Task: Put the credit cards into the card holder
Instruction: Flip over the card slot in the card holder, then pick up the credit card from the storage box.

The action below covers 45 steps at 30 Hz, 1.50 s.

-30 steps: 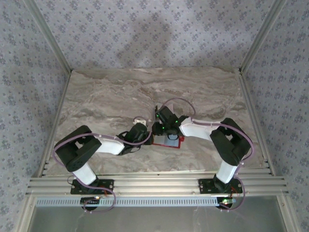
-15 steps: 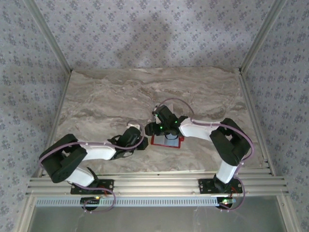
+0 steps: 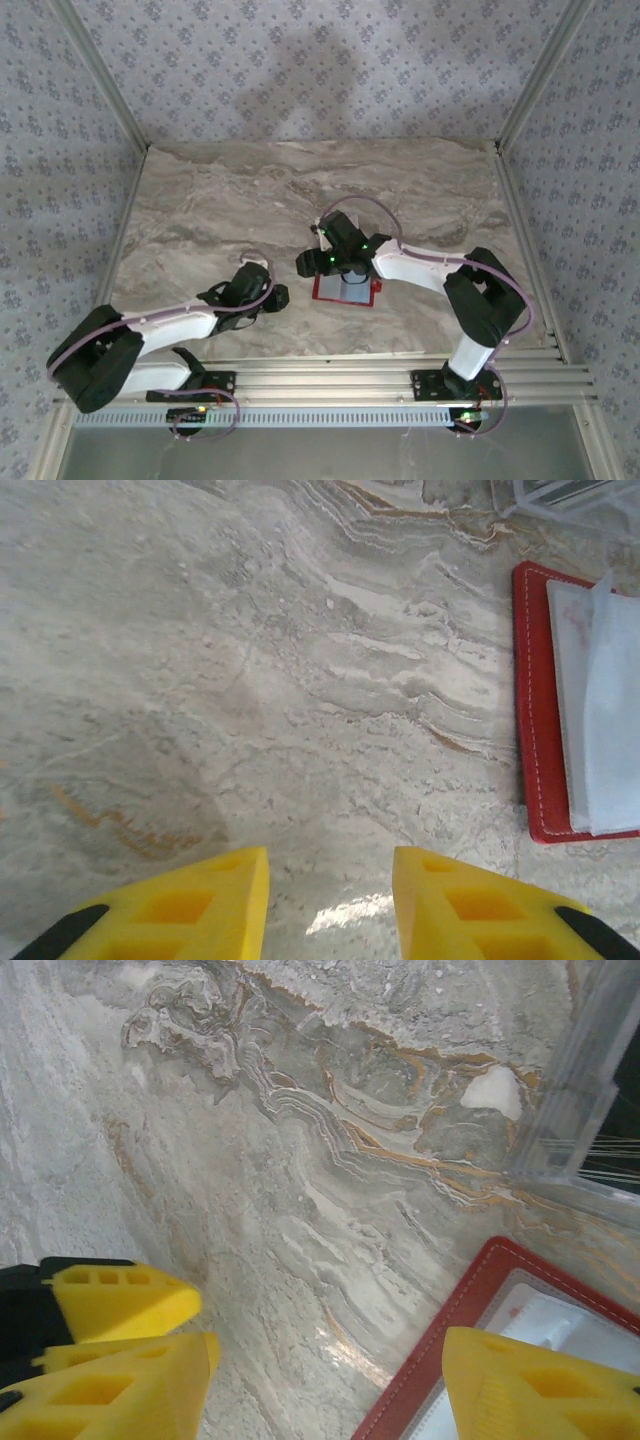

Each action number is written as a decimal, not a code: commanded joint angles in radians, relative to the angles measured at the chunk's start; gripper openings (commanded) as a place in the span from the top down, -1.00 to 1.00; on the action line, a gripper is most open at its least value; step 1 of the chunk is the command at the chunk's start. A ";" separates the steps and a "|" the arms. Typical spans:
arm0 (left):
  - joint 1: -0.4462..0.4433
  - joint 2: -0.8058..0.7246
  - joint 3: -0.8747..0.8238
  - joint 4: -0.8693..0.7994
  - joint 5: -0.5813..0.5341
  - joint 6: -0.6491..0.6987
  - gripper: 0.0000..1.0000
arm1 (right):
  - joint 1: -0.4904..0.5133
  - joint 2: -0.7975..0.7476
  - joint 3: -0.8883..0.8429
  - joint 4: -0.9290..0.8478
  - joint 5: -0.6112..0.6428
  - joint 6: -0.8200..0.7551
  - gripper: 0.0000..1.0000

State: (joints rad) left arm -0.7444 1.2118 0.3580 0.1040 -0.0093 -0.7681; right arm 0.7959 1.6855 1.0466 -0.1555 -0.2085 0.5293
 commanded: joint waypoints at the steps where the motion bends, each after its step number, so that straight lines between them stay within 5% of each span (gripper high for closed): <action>1: 0.022 -0.074 -0.002 -0.070 0.031 0.027 0.23 | -0.022 -0.061 0.032 -0.090 0.075 -0.032 -0.28; 11: 0.041 -0.115 0.103 -0.089 0.081 0.050 0.05 | -0.182 -0.176 0.041 -0.264 0.271 -0.007 -0.04; 19: 0.070 0.051 0.261 -0.024 0.161 0.073 -0.03 | -0.285 -0.123 0.052 -0.207 0.159 -0.044 -0.06; 33: 0.173 0.457 0.482 0.089 0.299 0.109 0.03 | -0.290 0.023 0.177 -0.220 0.162 -0.091 0.16; 45: 0.193 0.558 0.491 0.178 0.368 0.135 0.06 | -0.271 0.083 0.238 -0.251 0.210 -0.093 0.23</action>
State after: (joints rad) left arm -0.5564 1.7512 0.8219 0.2367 0.3271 -0.6582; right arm 0.5163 1.7451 1.2541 -0.3748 -0.0280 0.4534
